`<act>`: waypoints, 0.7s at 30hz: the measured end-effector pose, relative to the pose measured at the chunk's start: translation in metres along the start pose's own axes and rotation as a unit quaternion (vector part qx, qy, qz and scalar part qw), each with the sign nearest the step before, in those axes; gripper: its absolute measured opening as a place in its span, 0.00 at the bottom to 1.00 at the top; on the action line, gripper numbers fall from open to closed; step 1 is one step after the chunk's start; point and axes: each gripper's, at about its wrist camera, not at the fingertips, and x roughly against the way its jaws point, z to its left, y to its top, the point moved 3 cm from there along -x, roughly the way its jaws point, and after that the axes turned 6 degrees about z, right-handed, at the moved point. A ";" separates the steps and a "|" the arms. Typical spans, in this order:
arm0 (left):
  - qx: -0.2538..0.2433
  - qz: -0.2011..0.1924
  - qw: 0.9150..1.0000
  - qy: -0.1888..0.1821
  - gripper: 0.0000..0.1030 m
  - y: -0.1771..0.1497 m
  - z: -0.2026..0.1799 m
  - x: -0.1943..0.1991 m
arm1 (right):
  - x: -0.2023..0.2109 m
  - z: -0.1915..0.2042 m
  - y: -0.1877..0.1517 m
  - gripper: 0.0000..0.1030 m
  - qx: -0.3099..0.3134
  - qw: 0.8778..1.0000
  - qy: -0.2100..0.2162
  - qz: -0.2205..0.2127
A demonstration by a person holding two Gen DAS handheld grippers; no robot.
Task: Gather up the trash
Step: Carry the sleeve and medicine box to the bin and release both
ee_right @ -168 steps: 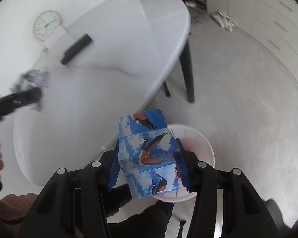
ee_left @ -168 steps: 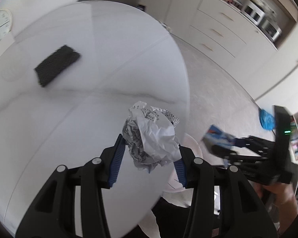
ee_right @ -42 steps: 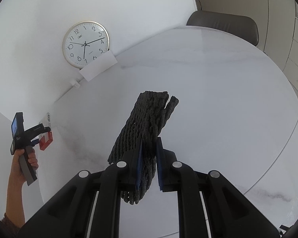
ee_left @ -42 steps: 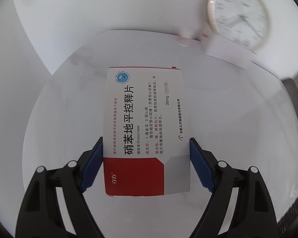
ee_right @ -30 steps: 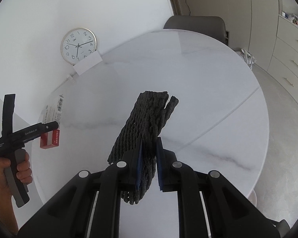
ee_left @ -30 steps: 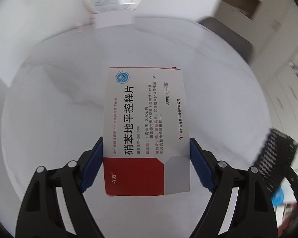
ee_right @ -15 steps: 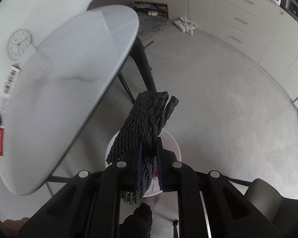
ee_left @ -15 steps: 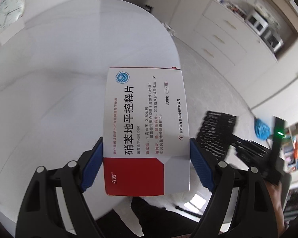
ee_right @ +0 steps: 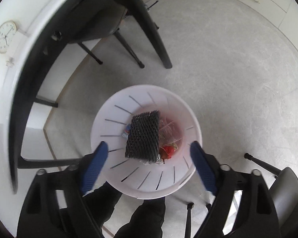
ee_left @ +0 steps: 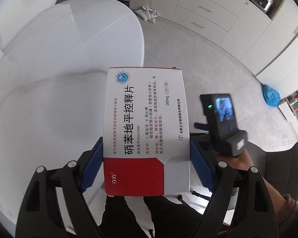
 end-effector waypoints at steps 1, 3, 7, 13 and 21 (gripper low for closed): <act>-0.007 0.003 1.000 -0.002 0.77 -0.002 -0.006 -0.003 | 0.012 -0.005 -0.007 0.89 -0.004 1.000 -0.004 -0.008; -0.022 0.013 1.000 -0.004 0.77 -0.004 -0.014 -0.010 | 0.033 -0.014 -0.014 0.90 -0.009 1.000 -0.014 -0.024; -0.059 0.039 0.997 -0.012 0.77 -0.016 -0.031 -0.028 | 0.079 -0.040 -0.029 0.94 -0.035 0.996 -0.043 -0.066; -0.103 0.082 0.991 -0.019 0.77 -0.022 -0.054 -0.074 | 0.121 -0.072 -0.053 0.95 -0.085 0.990 -0.049 -0.097; -0.115 0.113 0.987 -0.010 0.83 -0.012 -0.053 -0.114 | 0.123 -0.086 -0.069 0.95 -0.112 0.989 -0.034 -0.093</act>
